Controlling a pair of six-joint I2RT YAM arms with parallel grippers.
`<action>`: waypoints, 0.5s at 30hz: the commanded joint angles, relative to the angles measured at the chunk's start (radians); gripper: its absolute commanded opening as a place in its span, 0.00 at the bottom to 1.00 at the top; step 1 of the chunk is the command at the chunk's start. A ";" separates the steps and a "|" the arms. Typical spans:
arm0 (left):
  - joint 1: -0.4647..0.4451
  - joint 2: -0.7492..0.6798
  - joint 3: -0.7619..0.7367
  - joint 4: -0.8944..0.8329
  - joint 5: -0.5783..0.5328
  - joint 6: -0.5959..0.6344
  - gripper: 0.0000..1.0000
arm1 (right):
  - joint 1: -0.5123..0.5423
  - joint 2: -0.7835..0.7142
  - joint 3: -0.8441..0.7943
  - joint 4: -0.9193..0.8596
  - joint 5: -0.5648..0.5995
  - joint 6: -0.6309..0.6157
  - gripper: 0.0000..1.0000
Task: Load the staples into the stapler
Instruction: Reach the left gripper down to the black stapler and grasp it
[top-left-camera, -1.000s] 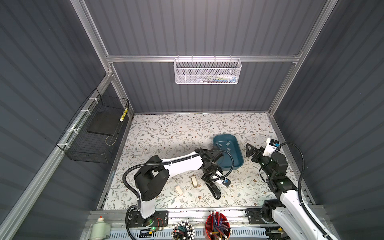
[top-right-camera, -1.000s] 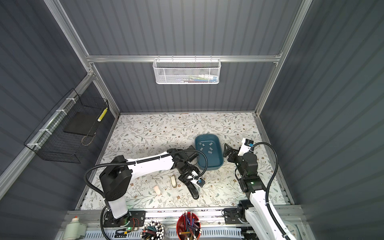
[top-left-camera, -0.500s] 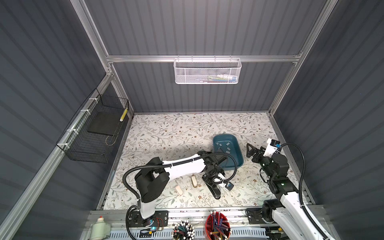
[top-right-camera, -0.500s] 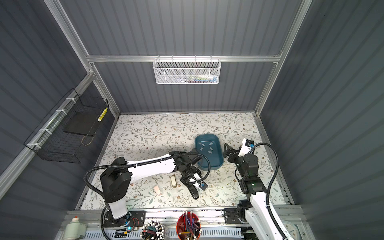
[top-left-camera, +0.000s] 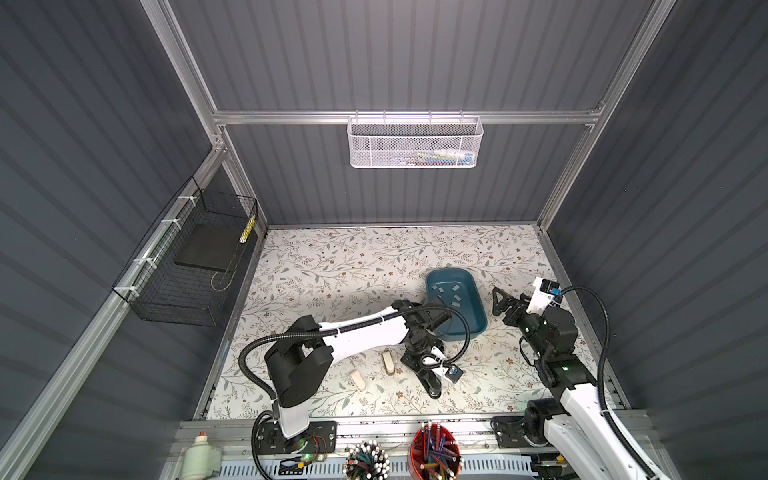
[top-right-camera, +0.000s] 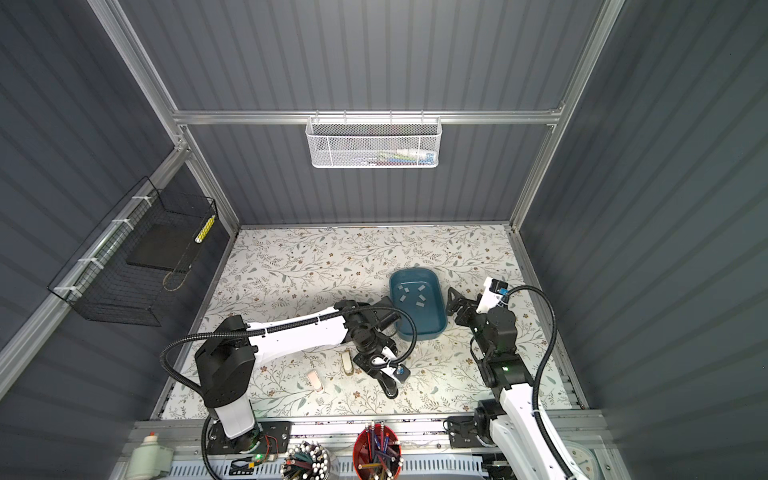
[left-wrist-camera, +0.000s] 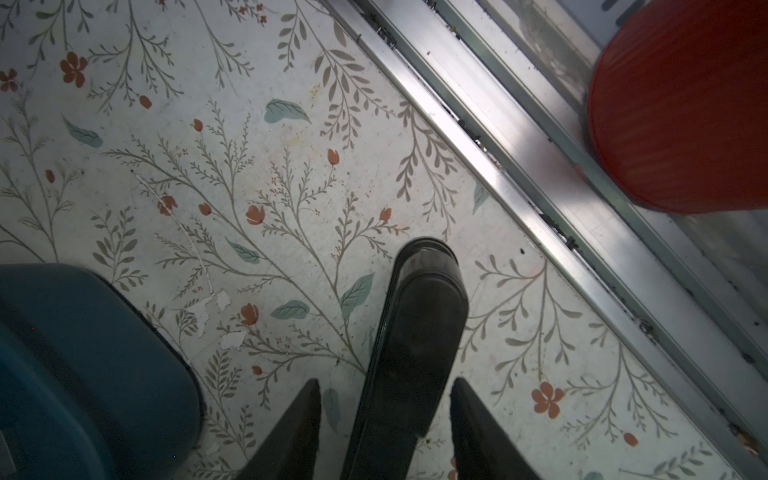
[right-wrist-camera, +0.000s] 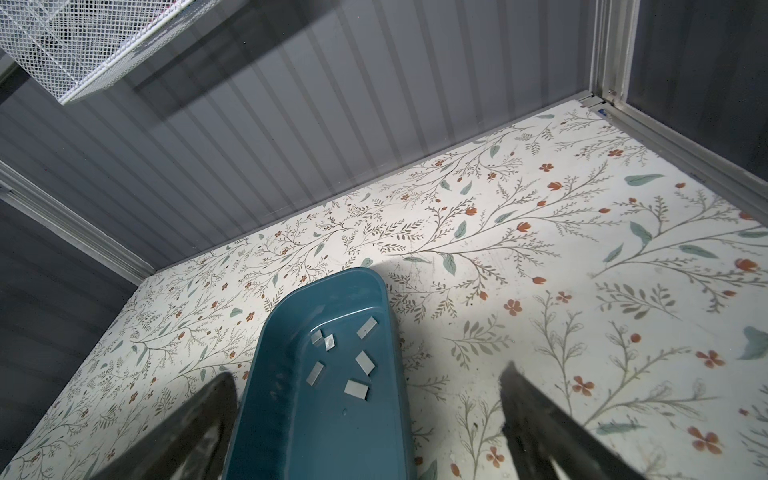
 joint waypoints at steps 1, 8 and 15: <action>-0.007 0.044 0.002 -0.029 0.031 -0.002 0.51 | -0.005 -0.005 -0.010 0.000 -0.012 0.004 0.99; -0.013 0.088 0.011 0.007 0.052 0.001 0.49 | -0.005 -0.004 -0.010 0.001 -0.014 0.003 0.99; -0.014 0.115 0.027 -0.019 0.047 0.014 0.18 | -0.005 -0.008 -0.012 0.001 -0.007 0.007 0.99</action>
